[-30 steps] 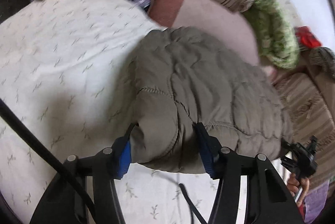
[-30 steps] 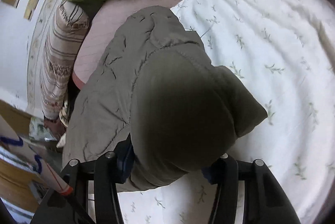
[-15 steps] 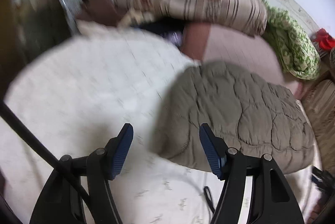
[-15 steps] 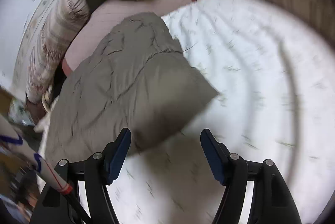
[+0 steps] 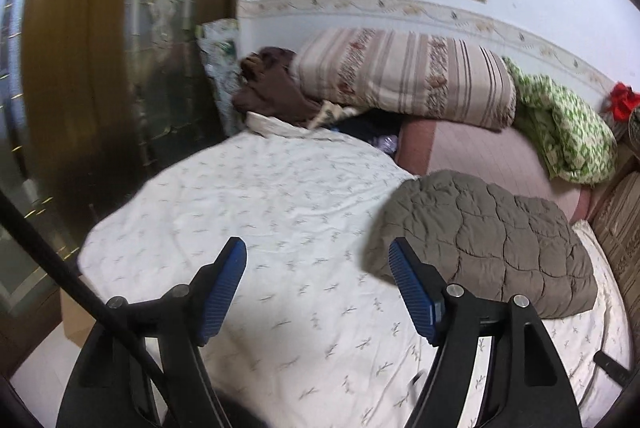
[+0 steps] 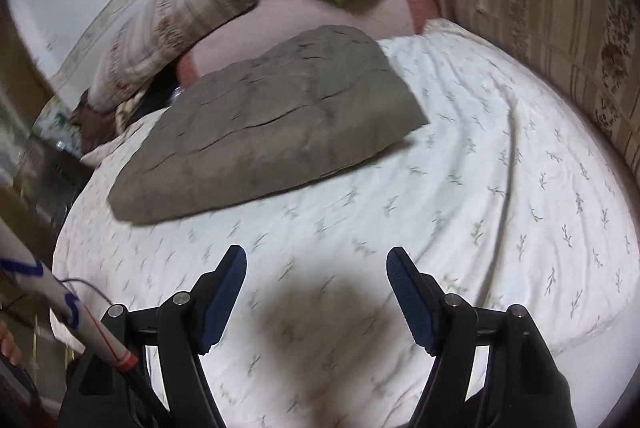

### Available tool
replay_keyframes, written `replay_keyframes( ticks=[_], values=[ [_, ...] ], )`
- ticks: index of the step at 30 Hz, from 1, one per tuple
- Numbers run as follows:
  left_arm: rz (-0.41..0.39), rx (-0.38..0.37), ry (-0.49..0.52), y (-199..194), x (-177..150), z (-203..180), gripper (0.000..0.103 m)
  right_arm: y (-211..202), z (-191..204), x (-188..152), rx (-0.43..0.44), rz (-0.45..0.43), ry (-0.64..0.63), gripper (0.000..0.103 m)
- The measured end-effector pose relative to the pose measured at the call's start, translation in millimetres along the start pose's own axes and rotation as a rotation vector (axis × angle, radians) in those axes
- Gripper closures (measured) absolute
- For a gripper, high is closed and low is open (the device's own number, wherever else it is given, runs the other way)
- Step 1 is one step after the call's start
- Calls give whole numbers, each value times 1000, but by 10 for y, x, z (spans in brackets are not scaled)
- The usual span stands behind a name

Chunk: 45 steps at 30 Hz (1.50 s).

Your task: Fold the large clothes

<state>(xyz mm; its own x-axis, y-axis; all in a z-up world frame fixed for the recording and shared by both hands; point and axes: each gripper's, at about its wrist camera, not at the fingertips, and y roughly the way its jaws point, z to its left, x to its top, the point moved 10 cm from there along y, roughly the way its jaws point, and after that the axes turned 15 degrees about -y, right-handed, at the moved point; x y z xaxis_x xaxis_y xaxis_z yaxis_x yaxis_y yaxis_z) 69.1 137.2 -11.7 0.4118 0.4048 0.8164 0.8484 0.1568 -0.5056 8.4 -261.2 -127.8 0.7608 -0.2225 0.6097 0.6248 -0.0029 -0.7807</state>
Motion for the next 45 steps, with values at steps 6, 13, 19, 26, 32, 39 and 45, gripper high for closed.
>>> replay_keyframes(
  ticks=[6,13,19,26,32,39,45],
  values=[
    [-99,14,9,-604,129,172,29,-237,425,-119,-18,-18,-124,25],
    [-176,-4,59,-974,22,-3,20,-501,689,-263,-30,-41,-188,21],
    [-70,-30,137,-775,-456,-267,20,-623,734,-321,-160,-69,-255,18],
    [-29,-33,211,-670,-852,-462,20,-581,625,-445,-252,-19,-280,17],
    [-70,13,269,-685,-960,-572,17,-480,529,-524,-256,23,-247,17],
    [-65,-26,296,-658,-1081,-667,14,-398,552,-543,-245,36,-251,17],
    [66,-92,337,-519,-1339,-787,14,-331,572,-566,-243,52,-252,17]
  ],
)
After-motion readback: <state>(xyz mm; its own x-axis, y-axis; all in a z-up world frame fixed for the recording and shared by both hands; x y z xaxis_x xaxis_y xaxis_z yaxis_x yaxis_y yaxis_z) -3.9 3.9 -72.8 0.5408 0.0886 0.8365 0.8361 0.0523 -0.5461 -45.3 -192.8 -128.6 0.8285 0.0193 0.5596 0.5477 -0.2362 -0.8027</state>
